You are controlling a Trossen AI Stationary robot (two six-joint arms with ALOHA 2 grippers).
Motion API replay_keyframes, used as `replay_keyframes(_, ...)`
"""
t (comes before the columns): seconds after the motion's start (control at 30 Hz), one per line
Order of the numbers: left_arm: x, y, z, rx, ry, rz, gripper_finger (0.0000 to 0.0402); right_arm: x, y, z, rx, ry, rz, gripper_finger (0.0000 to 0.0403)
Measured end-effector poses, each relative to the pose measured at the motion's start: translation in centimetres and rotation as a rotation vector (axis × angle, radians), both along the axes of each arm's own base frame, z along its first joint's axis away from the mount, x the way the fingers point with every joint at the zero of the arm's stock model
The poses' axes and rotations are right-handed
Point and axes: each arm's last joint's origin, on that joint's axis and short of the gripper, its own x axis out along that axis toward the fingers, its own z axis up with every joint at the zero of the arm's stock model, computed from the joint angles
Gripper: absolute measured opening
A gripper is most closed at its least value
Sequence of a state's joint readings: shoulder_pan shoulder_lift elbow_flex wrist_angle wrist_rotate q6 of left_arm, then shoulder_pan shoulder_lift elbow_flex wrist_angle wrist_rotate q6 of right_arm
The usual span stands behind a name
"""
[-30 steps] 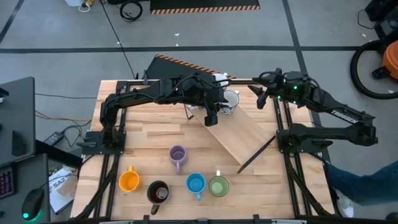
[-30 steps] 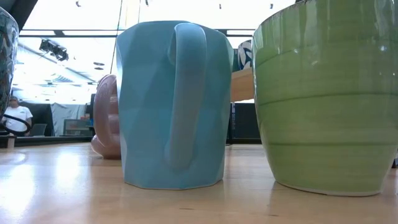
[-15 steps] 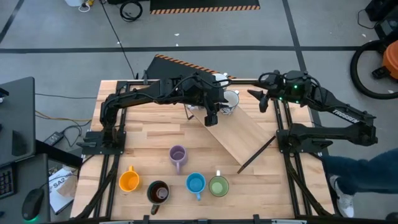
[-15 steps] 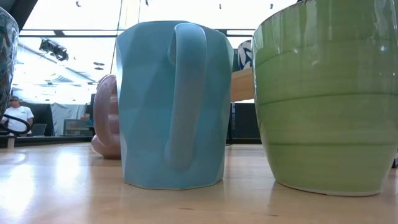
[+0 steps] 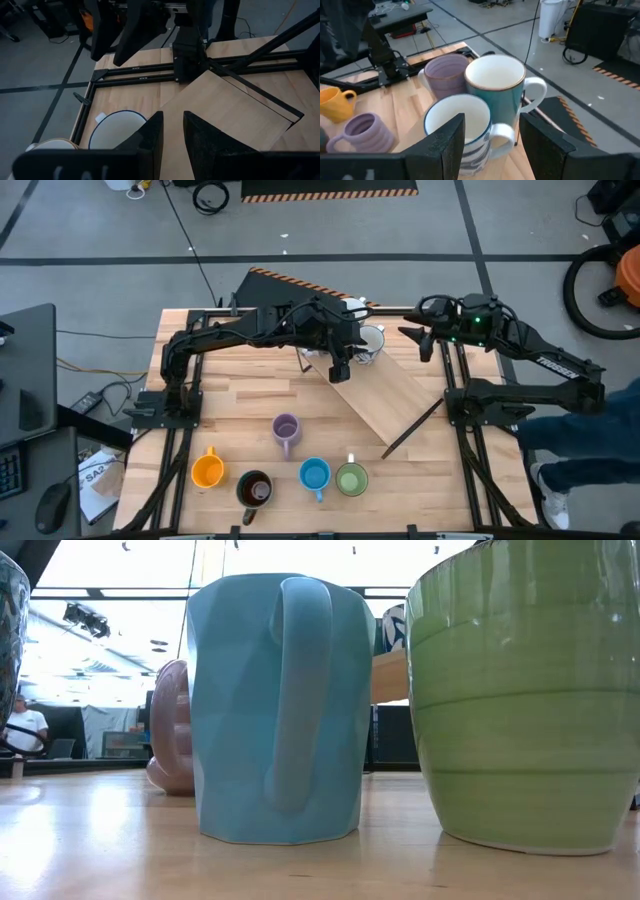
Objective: Place coffee mugs
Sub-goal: Put the green mug on the shelf
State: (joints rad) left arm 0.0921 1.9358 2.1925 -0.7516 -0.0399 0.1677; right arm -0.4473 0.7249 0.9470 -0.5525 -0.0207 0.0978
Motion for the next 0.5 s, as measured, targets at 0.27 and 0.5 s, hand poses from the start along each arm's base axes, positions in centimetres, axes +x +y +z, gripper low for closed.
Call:
replay_keyframes(0.27, 0.0, 0.02, 0.0, 0.0, 0.0, 0.001, 0.008, -0.14, -0.4, 0.11, -0.051, 0.01, -0.011, 0.0194)
replay_keyframes(0.5, 0.0, 0.01, -0.01, 0.0, 0.0, 0.0, 0.008, 0.07, -0.49, 0.15, -0.029, -0.009, 0.027, 0.0194)
